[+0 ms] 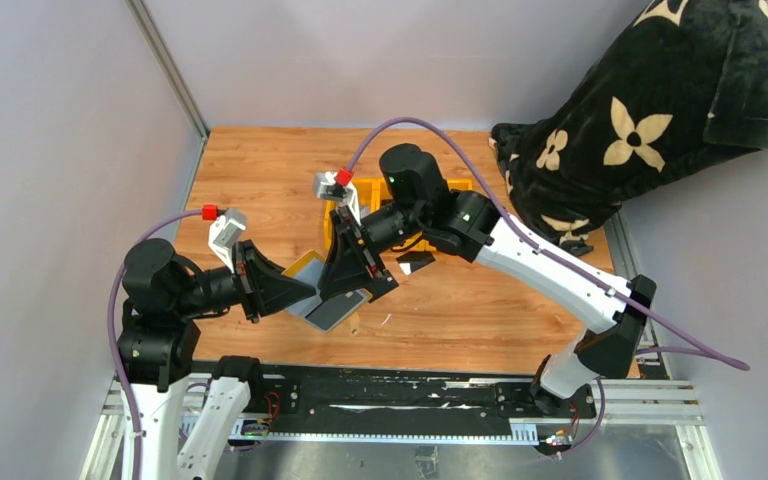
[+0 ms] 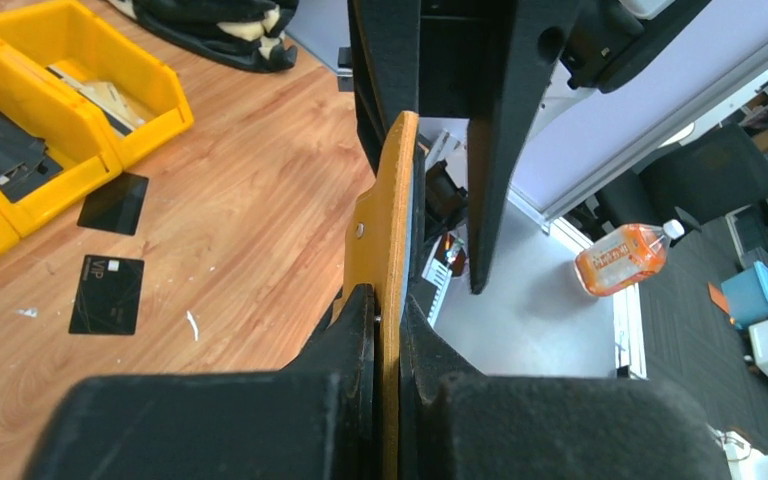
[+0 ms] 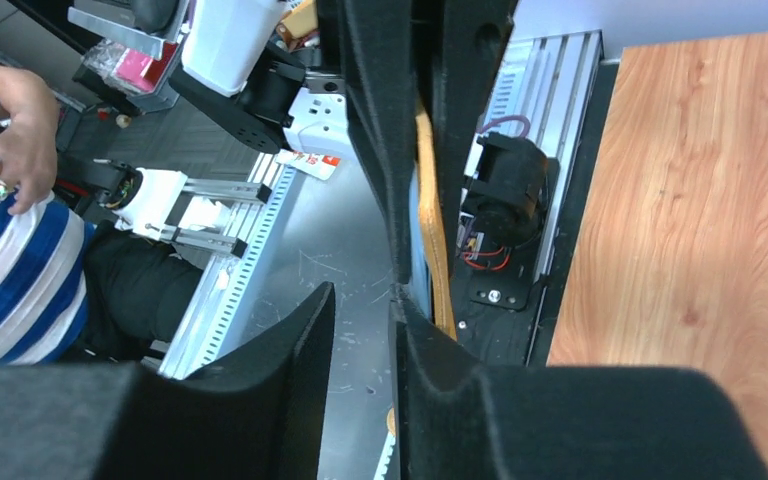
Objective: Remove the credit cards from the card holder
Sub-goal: Remove the credit card from the card holder.
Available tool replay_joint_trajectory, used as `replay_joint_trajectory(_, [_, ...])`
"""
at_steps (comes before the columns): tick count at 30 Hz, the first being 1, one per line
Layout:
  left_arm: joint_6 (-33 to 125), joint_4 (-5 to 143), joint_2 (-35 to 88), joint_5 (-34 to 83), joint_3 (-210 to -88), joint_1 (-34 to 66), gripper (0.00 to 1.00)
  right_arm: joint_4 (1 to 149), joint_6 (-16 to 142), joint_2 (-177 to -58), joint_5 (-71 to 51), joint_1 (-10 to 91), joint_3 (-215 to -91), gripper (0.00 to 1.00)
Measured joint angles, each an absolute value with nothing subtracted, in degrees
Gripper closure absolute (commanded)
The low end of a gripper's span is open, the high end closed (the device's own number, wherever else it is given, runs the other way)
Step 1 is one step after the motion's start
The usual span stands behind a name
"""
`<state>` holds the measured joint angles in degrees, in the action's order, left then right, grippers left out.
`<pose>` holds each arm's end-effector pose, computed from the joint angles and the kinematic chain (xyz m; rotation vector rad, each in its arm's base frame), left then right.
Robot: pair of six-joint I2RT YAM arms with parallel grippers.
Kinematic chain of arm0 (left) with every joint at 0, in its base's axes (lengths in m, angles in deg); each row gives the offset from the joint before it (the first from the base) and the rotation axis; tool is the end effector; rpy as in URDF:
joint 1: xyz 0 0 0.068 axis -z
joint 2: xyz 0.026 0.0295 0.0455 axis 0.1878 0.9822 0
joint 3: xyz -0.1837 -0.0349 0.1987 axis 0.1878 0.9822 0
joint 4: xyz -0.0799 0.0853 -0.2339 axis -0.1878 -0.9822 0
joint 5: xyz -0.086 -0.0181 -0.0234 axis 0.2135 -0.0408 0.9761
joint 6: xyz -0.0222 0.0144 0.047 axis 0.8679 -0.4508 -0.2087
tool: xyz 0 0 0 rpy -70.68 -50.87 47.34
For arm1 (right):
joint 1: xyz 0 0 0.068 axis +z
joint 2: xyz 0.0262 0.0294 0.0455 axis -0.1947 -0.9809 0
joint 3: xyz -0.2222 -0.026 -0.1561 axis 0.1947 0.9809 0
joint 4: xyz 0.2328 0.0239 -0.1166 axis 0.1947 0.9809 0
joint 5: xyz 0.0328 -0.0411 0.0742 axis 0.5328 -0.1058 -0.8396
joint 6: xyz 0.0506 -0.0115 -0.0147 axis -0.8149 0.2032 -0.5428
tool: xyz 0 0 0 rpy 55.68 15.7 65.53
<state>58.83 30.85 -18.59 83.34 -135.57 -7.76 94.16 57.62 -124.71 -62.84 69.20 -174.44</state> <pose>0.0641 -0.0363 0.4041 0.5957 1.7056 -1.3356 0.1520 0.3014 0.4544 -1.5303 1.3578 1.7480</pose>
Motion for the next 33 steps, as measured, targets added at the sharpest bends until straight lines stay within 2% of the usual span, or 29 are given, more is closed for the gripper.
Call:
replay_joint_trajectory(2, [57.6,29.7,-18.6,83.4,-135.7,-7.8,1.00,94.9,57.6,-125.2,-62.1,69.6,-174.4,0.77])
replay_joint_trajectory(3, [57.0,29.3,-18.6,83.4,-135.8,-7.8,1.00,95.3,57.6,-125.3,-61.6,69.7,-174.4,0.73])
replay_joint_trajectory(5, [55.7,28.3,-18.6,83.3,-136.0,-7.8,1.00,96.1,57.6,-125.3,-60.4,69.8,-174.7,0.62])
replay_joint_trajectory(6, [55.5,28.0,-18.6,83.3,-136.1,-7.8,1.00,96.3,57.6,-125.2,-60.0,69.8,-174.8,0.53])
replay_joint_trajectory(8, [54.8,27.4,-18.6,83.0,-136.1,-7.8,1.00,97.4,57.9,-125.0,-58.4,69.7,-175.5,0.44])
replay_joint_trajectory(14, [54.1,26.9,-18.5,82.5,-136.1,-8.1,1.00,101.1,60.8,-119.7,-47.7,69.3,-175.5,0.34])
replay_joint_trajectory(16, [54.1,26.8,-18.5,83.4,-136.2,-8.1,1.00,101.2,61.7,-118.5,-43.8,69.0,-175.5,0.28])
replay_joint_trajectory(20, [54.1,26.8,-18.6,84.5,-136.5,-8.1,1.00,101.2,62.4,-118.6,-39.5,68.8,-175.5,0.27])
replay_joint_trajectory(22, [54.1,26.8,-18.6,84.8,-136.6,-8.1,1.00,101.0,62.4,-119.1,-39.6,69.0,-175.4,0.29])
replay_joint_trajectory(33, [53.5,26.7,-18.6,84.6,-136.6,-8.1,1.00,92.2,57.8,-119.6,-46.1,69.8,-170.6,0.75])
